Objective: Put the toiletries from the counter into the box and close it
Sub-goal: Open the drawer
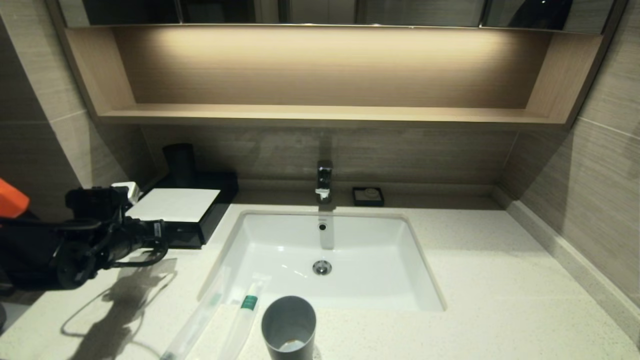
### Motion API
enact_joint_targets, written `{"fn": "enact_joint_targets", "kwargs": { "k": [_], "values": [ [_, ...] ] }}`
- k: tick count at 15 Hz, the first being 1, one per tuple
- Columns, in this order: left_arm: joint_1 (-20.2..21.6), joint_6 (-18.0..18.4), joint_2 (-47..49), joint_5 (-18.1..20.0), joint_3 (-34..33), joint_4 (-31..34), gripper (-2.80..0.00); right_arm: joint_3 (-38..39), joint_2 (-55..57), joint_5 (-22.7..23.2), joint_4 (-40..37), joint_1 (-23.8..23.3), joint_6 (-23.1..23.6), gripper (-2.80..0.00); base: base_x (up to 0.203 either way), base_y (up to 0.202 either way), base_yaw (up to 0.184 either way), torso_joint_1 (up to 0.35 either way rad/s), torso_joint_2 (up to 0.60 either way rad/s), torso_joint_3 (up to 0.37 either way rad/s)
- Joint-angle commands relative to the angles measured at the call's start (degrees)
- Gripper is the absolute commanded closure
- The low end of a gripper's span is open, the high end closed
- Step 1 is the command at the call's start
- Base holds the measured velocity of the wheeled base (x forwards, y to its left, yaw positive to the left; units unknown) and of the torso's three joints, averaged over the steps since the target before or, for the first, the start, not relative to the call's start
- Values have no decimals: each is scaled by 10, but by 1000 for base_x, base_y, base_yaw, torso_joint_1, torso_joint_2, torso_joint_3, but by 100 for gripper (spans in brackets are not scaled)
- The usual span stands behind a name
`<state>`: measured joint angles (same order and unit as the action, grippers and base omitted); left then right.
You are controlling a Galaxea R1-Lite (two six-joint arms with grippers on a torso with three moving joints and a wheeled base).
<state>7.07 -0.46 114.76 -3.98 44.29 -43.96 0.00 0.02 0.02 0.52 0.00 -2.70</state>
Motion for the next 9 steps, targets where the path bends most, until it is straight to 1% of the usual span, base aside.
{"fn": "enact_joint_targets", "kwargs": {
  "k": [1, 4, 7, 9],
  "values": [
    [0, 0, 0, 6, -8, -10, 0, 0, 1, 0, 0, 0, 0, 0, 0, 0, 0, 0, 0, 0],
    [1, 1, 4, 11, -26, -51, 0, 0, 1, 1, 0, 0, 0, 0, 0, 0, 0, 0, 0, 0],
    [5, 17, 7, 12, -49, -94, 0, 0, 0, 0, 0, 0, 0, 0, 0, 0, 0, 0, 0, 0],
    [5, 17, 7, 12, -56, -98, 0, 0, 0, 0, 0, 0, 0, 0, 0, 0, 0, 0, 0, 0]
  ]
}}
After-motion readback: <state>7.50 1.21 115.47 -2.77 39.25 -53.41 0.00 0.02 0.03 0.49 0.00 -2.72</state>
